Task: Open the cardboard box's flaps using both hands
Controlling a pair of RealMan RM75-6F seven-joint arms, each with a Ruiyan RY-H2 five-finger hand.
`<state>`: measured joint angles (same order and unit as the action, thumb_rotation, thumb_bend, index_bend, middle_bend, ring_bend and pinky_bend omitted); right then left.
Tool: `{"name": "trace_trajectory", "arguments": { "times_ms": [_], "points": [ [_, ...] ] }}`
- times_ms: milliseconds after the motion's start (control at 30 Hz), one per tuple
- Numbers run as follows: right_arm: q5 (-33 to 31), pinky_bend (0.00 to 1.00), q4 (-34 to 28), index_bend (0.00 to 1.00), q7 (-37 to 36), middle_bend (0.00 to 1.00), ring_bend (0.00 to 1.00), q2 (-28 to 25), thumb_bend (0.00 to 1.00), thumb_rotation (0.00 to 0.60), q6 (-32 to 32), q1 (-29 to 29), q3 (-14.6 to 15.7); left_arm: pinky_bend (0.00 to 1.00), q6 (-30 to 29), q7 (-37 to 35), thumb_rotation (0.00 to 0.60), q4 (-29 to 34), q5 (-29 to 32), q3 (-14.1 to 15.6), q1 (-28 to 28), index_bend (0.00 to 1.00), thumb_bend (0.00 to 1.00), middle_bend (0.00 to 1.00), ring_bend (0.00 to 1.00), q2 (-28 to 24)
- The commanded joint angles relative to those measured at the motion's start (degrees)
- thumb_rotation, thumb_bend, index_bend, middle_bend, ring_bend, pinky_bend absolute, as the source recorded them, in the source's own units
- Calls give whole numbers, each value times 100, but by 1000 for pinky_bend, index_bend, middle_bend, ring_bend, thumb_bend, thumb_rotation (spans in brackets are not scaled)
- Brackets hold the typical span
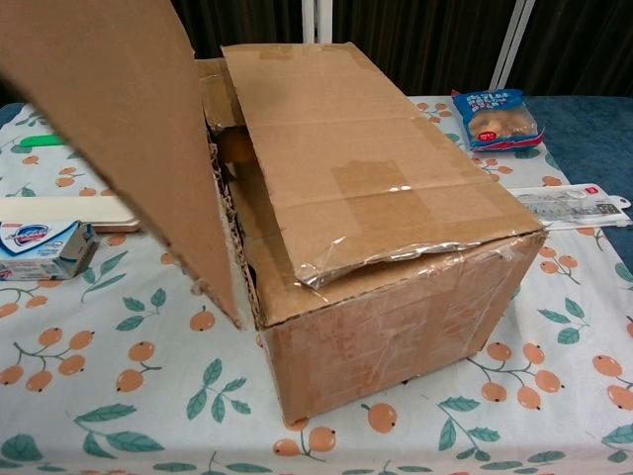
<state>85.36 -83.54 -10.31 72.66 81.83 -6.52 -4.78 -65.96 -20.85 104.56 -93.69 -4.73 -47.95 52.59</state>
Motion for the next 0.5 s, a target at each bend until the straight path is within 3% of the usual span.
{"name": "trace_trajectory", "arguments": {
  "times_ms": [33,167,233,267,367,400,500],
  "points": [
    [46,0,-57,0,83,0,0,-6,506,600,-27,-33,25,155,-374,-226,18,-29,-41,140,390,642,0,566,162,-253],
    [344,0,-90,0,67,0,0,-25,501,600,81,-123,47,156,-910,-457,8,-243,147,260,973,617,0,550,178,-333],
    [555,0,-124,0,48,0,0,-46,498,600,154,-209,36,159,-1076,-427,34,-346,349,368,1295,532,0,481,178,-328],
    [702,0,-180,0,67,0,0,-77,500,600,176,-295,17,161,-1134,-324,87,-407,515,453,1506,481,0,438,178,-309],
    [1135,0,-444,0,252,0,0,-189,533,600,165,-610,-79,163,-1194,26,434,-519,921,687,2006,283,0,270,164,-240],
    [1267,0,-553,0,339,0,0,-223,558,600,128,-732,-122,163,-1256,122,494,-565,1048,728,2159,246,0,231,155,-183],
    [1610,0,-1006,0,585,0,0,-367,666,600,-255,-1247,-286,164,-1550,257,592,-792,1422,787,2657,191,0,167,137,101]
  ]
}}
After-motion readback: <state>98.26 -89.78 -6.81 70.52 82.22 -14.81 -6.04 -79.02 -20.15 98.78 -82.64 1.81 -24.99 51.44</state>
